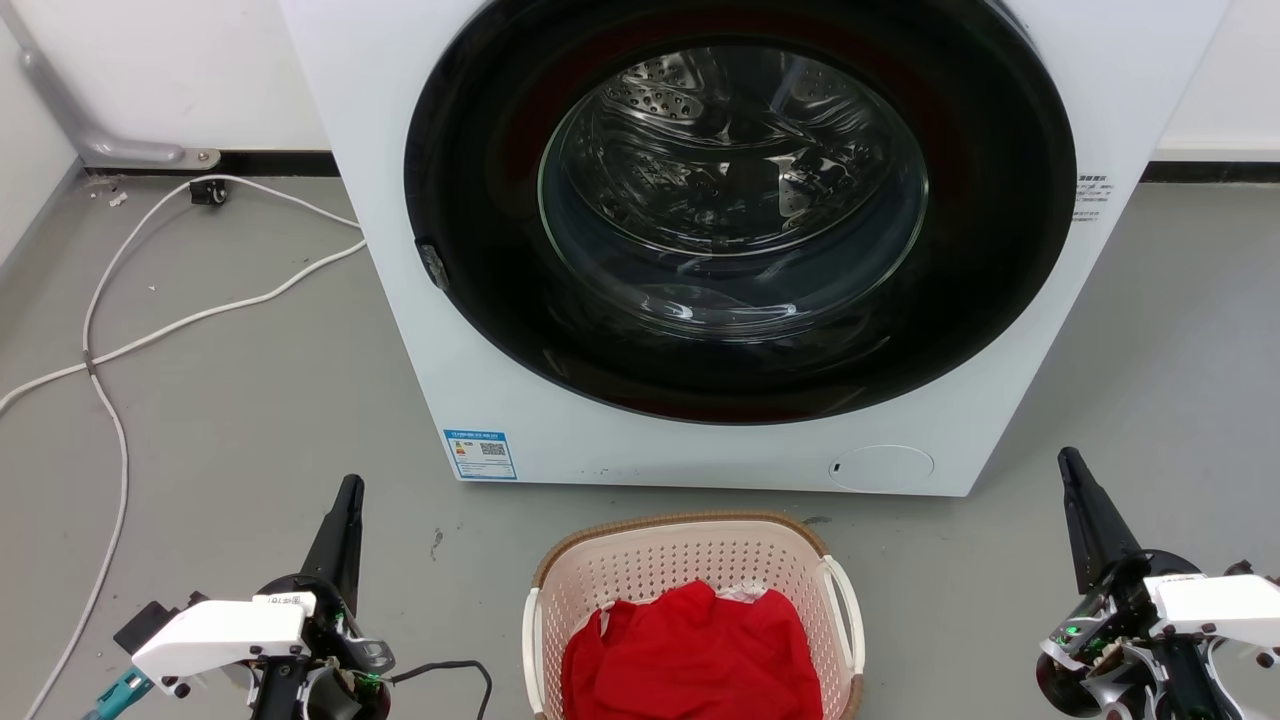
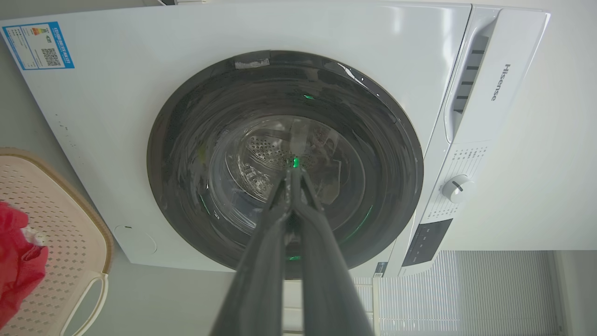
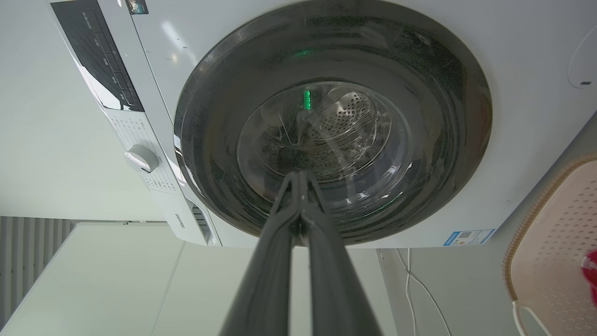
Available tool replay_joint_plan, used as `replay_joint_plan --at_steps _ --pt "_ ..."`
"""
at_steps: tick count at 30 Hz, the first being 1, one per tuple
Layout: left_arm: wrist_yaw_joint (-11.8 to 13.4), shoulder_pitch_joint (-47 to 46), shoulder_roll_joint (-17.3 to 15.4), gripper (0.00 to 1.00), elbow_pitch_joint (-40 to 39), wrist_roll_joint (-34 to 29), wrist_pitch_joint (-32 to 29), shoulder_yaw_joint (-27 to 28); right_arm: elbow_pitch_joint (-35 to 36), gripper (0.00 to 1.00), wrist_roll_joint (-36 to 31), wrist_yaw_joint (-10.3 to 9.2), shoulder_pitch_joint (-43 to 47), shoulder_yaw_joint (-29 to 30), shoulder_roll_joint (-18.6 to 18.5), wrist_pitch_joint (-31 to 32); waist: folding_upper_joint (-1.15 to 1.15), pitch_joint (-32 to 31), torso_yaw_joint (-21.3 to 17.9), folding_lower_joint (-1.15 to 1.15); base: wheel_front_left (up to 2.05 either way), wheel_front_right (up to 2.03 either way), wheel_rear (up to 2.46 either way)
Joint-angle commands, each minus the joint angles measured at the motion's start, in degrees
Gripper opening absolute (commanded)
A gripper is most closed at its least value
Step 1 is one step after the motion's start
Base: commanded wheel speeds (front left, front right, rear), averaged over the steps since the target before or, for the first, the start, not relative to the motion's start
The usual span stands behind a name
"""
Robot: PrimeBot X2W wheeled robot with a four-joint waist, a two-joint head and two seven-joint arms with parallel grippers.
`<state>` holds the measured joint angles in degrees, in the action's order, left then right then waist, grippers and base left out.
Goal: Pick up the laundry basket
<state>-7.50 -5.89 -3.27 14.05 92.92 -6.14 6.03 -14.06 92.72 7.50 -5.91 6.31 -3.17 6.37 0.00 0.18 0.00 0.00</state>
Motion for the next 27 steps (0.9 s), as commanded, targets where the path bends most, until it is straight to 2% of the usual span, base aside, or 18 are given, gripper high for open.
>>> replay_joint_plan --at_steps 1,27 --pt "-0.17 -0.63 0.05 0.0 0.1 -0.27 -0.23 0.17 -0.03 0.0 -0.33 -0.02 -0.64 0.1 0.23 0.25 0.0 0.0 0.0 0.0 0.0 0.0 0.0" --pt "-0.17 -0.65 0.18 0.0 0.1 -0.33 -0.27 0.35 -0.04 0.0 -0.43 -0.02 -0.65 0.17 0.28 0.24 0.0 0.0 0.0 0.0 0.0 0.0 0.0"
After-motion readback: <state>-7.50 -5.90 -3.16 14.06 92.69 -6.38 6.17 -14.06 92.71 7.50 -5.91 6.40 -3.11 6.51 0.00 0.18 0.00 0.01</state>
